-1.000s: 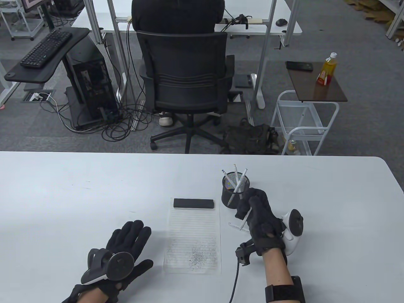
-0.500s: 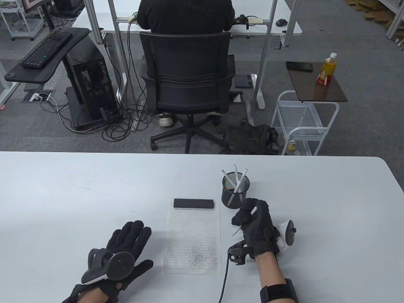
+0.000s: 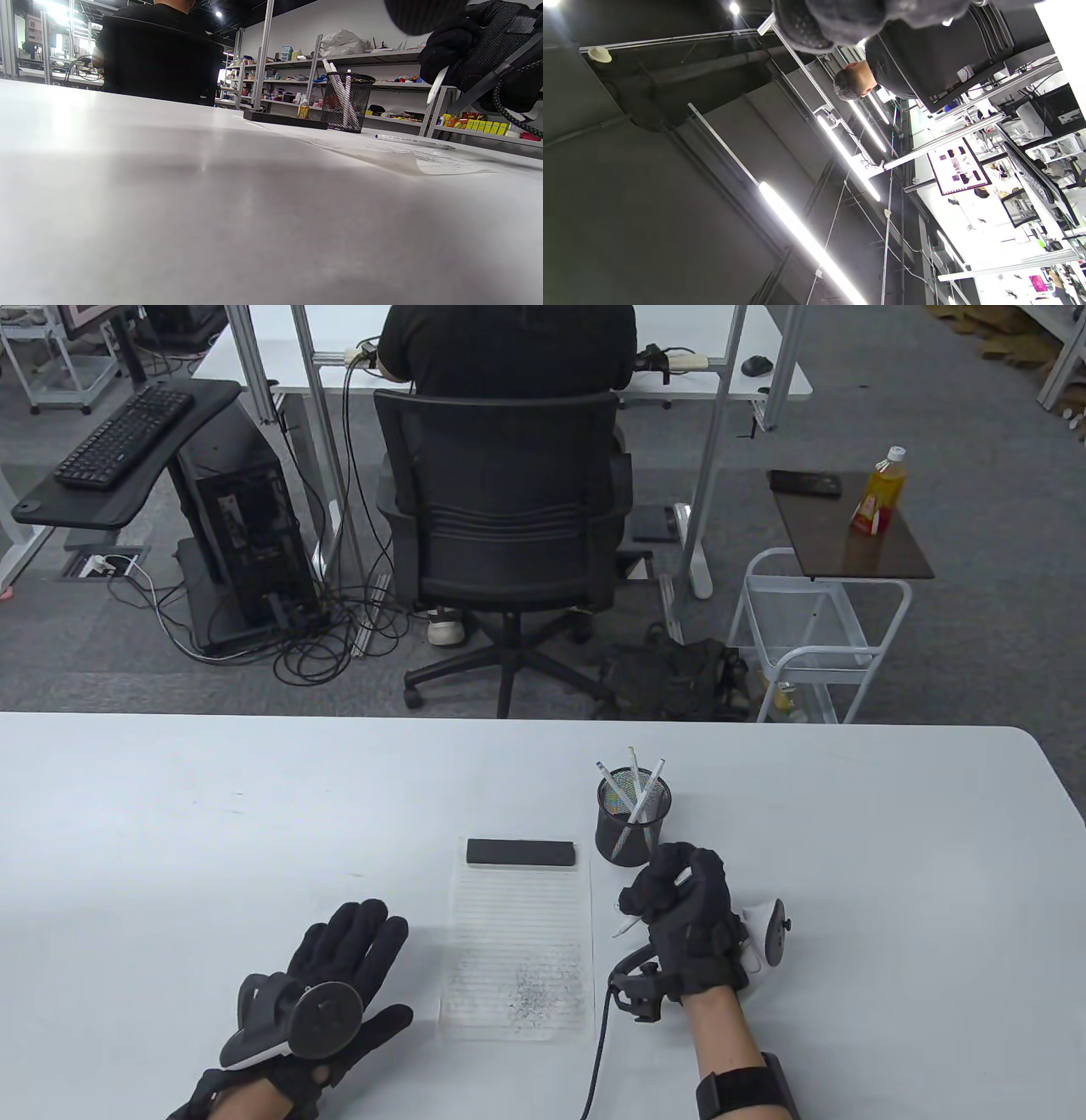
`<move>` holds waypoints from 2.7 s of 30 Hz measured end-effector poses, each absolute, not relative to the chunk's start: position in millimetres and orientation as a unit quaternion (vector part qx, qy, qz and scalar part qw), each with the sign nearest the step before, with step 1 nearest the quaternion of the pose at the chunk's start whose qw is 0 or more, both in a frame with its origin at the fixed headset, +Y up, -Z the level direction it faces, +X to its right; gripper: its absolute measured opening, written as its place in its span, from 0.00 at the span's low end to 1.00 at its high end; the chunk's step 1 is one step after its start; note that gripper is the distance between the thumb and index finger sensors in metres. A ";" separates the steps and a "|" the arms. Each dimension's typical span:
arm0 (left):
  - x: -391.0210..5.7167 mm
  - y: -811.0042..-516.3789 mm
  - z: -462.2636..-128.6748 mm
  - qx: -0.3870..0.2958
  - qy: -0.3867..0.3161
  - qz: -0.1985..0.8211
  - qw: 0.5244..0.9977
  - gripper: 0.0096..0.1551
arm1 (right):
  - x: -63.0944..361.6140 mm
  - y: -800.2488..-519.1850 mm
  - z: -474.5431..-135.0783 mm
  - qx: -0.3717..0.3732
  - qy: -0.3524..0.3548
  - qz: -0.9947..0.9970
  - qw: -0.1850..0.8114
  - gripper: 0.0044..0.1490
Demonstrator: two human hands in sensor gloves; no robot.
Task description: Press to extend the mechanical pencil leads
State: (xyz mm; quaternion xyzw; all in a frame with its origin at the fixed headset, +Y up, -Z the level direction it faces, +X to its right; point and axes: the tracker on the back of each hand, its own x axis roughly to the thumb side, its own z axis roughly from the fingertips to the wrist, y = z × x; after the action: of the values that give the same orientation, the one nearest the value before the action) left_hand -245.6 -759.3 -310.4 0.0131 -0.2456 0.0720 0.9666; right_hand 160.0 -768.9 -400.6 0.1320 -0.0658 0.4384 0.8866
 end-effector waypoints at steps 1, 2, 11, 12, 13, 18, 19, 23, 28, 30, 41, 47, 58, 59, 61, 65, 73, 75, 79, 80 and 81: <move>-245.7 -759.2 -310.3 0.013 -0.245 0.073 0.967 0.56 | 160.2 -770.1 -401.1 0.125 -0.071 0.441 0.886 0.32; -245.8 -759.1 -310.1 0.014 -0.245 0.074 0.967 0.57 | 159.9 -771.0 -401.6 0.119 -0.072 0.440 0.887 0.32; -246.3 -759.2 -310.7 0.017 -0.247 0.074 0.966 0.56 | 156.8 -772.7 -400.1 0.141 -0.056 0.434 0.888 0.33; -246.6 -759.4 -310.8 0.017 -0.246 0.073 0.966 0.56 | 156.1 -773.6 -400.2 0.135 -0.059 0.437 0.887 0.32; -246.8 -759.4 -310.7 0.017 -0.245 0.074 0.966 0.56 | 156.1 -774.2 -400.3 0.133 -0.060 0.437 0.887 0.32; -247.0 -759.2 -310.7 0.017 -0.245 0.075 0.967 0.56 | 155.3 -777.2 -399.9 0.139 -0.067 0.425 0.892 0.42; -247.1 -759.2 -310.6 0.017 -0.245 0.076 0.966 0.56 | 155.7 -777.6 -399.9 0.138 -0.061 0.429 0.891 0.38; -246.7 -759.3 -310.7 0.017 -0.246 0.073 0.966 0.56 | 154.0 -776.3 -398.9 0.135 -0.058 0.439 0.886 0.32; -246.5 -759.5 -310.7 0.016 -0.247 0.074 0.966 0.56 | 148.3 -782.2 -397.9 0.133 -0.062 0.437 0.887 0.38; -246.7 -759.2 -310.4 0.017 -0.246 0.075 0.966 0.56 | 144.4 -786.2 -397.0 0.130 -0.052 0.445 0.885 0.35; -245.9 -759.4 -310.3 0.018 -0.248 0.073 0.966 0.57 | 126.9 -791.7 -393.4 0.146 -0.035 0.465 0.873 0.39; -245.9 -759.5 -310.0 0.019 -0.249 0.073 0.966 0.56 | 114.8 -794.5 -391.5 0.147 -0.025 0.476 0.867 0.35; -245.5 -759.9 -309.7 0.018 -0.250 0.073 0.965 0.56 | 110.3 -794.1 -390.0 0.141 -0.041 0.495 0.856 0.32; -245.4 -759.9 -309.8 0.018 -0.250 0.074 0.965 0.56 | 110.0 -793.9 -389.8 0.140 -0.040 0.496 0.856 0.32; -245.3 -759.9 -310.0 0.018 -0.250 0.072 0.965 0.56 | 110.4 -793.9 -390.1 0.142 -0.040 0.500 0.853 0.32; -245.4 -759.9 -309.9 0.018 -0.249 0.074 0.965 0.56 | 110.4 -794.9 -390.4 0.141 -0.040 0.502 0.852 0.32; -245.3 -759.9 -310.1 0.018 -0.250 0.072 0.965 0.56 | 110.3 -796.0 -391.2 0.144 -0.040 0.508 0.848 0.32; -245.5 -759.9 -310.0 0.018 -0.249 0.073 0.965 0.56 | 110.1 -796.0 -391.4 0.144 -0.040 0.508 0.848 0.32; -245.3 -759.7 -310.2 0.019 -0.250 0.072 0.966 0.56 | 110.0 -796.2 -391.6 0.145 -0.041 0.511 0.846 0.32; -245.3 -759.7 -310.0 0.019 -0.250 0.072 0.965 0.56 | 109.9 -796.4 -391.9 0.146 -0.040 0.511 0.846 0.32; -245.2 -759.7 -310.1 0.019 -0.250 0.073 0.965 0.56 | 109.6 -796.5 -391.7 0.145 -0.040 0.512 0.846 0.32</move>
State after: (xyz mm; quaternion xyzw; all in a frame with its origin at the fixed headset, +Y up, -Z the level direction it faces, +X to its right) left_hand -245.2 -759.7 -310.1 0.0189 -0.2497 0.0728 0.9654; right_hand 109.6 -796.5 -391.7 0.1452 -0.0398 0.5118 0.8458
